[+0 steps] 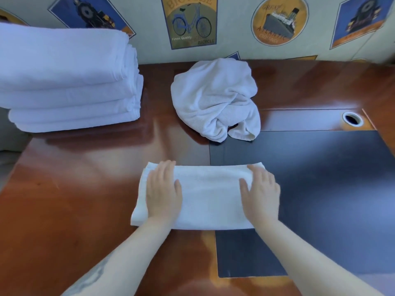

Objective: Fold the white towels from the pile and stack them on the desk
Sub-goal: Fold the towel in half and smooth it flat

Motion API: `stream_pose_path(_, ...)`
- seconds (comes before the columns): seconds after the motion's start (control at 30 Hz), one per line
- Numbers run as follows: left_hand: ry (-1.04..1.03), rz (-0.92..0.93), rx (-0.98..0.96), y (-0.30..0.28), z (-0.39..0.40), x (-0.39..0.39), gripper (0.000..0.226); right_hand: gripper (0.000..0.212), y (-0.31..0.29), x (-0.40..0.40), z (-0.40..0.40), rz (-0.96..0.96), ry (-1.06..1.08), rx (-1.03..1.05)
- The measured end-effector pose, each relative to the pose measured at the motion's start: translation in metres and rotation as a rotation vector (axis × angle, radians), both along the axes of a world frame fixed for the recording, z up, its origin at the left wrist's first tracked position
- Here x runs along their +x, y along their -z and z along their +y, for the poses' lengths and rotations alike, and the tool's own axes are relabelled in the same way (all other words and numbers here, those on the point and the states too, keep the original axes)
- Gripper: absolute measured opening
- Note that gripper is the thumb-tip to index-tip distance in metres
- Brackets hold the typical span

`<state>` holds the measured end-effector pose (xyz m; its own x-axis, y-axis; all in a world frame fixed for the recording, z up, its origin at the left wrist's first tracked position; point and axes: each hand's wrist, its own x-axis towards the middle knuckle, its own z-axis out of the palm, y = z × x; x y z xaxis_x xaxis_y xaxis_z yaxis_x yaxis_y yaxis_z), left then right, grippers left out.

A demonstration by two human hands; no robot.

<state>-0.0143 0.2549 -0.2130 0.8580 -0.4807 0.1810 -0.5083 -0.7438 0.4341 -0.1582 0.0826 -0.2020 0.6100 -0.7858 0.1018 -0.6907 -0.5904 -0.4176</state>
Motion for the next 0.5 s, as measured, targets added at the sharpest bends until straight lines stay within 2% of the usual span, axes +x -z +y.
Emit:
stream_pose_path(0.07, 0.21, 0.08, 0.166, 0.009, -0.021, -0.045, 0.059, 0.046, 0.007, 0.012, 0.048, 0.1, -0.28, 0.016)
stream_pose_path(0.1, 0.254, 0.113, 0.293, 0.018, -0.026, -0.061, 0.063, 0.05, 0.014, 0.013, 0.067, 0.183, -0.345, 0.037)
stream_pose_path(0.17, 0.272, 0.117, 0.458, 0.036, -0.015, -0.074, 0.065, 0.056, 0.031, -0.003, 0.074, 0.304, -0.345, 0.072)
stream_pose_path(0.23, 0.266, 0.083, 0.447, 0.038, 0.013, -0.066, 0.058, 0.057, 0.042, -0.037, 0.059, 0.346, -0.326, 0.023)
stream_pose_path(0.3, 0.168, 0.004, 0.405, 0.032, 0.044, -0.05, 0.061, 0.061, 0.045, -0.07, 0.037, 0.359, -0.261, -0.046)
stream_pose_path(0.37, -0.017, -0.021, 0.352, 0.031, 0.076, -0.034, 0.06, 0.067, 0.043, -0.091, 0.02, 0.413, -0.128, 0.0)
stream_pose_path(0.43, -0.219, 0.136, 0.288, 0.03, 0.097, -0.028, 0.056, 0.077, 0.036, -0.098, 0.013, 0.409, 0.024, 0.128)
stream_pose_path(0.5, -0.403, 0.267, 0.166, 0.026, 0.1, -0.037, 0.054, 0.071, 0.031, -0.098, 0.016, 0.292, 0.095, 0.182)
